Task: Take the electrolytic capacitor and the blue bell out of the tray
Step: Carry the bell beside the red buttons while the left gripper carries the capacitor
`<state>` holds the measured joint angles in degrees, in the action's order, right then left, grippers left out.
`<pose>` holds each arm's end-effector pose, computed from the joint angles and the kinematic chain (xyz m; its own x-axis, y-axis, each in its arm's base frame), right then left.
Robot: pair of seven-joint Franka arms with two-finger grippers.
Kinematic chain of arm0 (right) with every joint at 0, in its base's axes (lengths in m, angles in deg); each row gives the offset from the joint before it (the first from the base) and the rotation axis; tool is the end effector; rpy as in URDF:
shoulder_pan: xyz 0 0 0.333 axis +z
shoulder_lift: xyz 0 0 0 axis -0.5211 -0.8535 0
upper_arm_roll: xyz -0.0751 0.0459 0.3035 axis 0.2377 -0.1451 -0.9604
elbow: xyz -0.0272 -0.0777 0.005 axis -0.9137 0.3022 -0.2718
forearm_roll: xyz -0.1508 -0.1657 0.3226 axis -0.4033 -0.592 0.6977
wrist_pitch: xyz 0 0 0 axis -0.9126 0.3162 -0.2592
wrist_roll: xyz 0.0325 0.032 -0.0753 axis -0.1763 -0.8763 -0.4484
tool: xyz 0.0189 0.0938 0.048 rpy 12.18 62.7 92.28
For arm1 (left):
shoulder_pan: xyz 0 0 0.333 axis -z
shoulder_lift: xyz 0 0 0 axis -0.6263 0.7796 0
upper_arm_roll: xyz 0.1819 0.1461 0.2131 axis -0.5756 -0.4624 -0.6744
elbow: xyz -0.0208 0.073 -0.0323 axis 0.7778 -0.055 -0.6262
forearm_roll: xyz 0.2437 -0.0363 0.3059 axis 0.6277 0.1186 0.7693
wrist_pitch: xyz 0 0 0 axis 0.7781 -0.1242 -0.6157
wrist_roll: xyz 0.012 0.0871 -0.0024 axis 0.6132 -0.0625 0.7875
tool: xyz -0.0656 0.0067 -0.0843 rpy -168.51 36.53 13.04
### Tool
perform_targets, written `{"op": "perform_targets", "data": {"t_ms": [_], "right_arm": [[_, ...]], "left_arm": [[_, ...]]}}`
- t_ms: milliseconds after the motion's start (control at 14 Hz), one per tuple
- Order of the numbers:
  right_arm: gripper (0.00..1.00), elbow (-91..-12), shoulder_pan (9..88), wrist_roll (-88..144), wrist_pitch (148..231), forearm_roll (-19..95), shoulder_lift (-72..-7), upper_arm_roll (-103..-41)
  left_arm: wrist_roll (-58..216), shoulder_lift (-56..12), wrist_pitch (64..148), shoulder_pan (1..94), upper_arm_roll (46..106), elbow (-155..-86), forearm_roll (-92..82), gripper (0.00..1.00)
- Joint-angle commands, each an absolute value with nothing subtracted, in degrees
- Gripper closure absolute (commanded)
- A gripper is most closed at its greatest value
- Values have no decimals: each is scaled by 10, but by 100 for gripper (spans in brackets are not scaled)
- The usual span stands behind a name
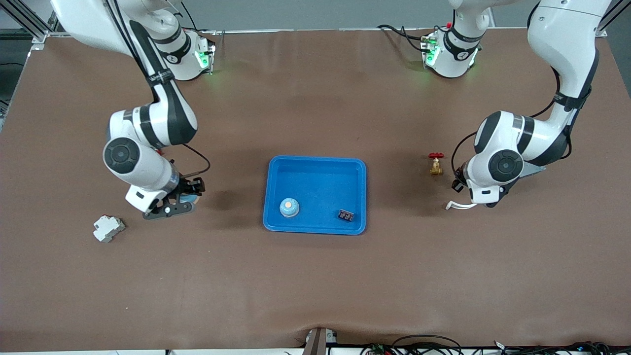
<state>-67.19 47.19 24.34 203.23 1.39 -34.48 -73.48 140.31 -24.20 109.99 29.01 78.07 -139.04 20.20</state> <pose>0.5845 0.1243 0.2960 0.9725 0.2258 -0.0577 0.2270 -0.9738 0.0162 0.5448 -0.0860 0.2214 0.6673 0.7403 -0.0824 0.6846 -0.6531 -0.3237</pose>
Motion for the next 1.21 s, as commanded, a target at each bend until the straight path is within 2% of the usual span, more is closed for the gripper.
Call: {"op": "perform_targets", "data": {"t_ms": [0,214,429,500,571,643,714,1071,1143], "right_arm": [[100,-756,444,288,2103,20,-309,-746],[100,-801,423,320,2169,20,-311,-746],[100,-810,377,390,2191,22,-318,-747],[100,-814,369,406,2193,23,-318,-748],[100,-820,365,414,2203,23,-318,-747],[100,-831,360,422,2218,23,-319,-748],[100,-837,357,427,2237,23,-323,-748],[100,-850,348,436,2268,40,-351,-748],[100,-849,347,449,2268,55,-358,-749]], "left_arm": [[1355,-221,1120,261,789,-1396,191,100],[1348,-192,1151,251,789,-1396,191,100],[1349,-189,1154,253,790,-1385,191,100],[1348,-189,1154,255,790,-1380,191,94],[1347,-188,1154,256,790,-1377,191,72],[1347,-188,1154,258,790,-1376,192,30],[1347,-189,1153,259,790,-1376,192,0],[1358,-226,1142,257,809,-1365,190,0],[1358,-234,1115,257,822,-1350,183,0]]}}
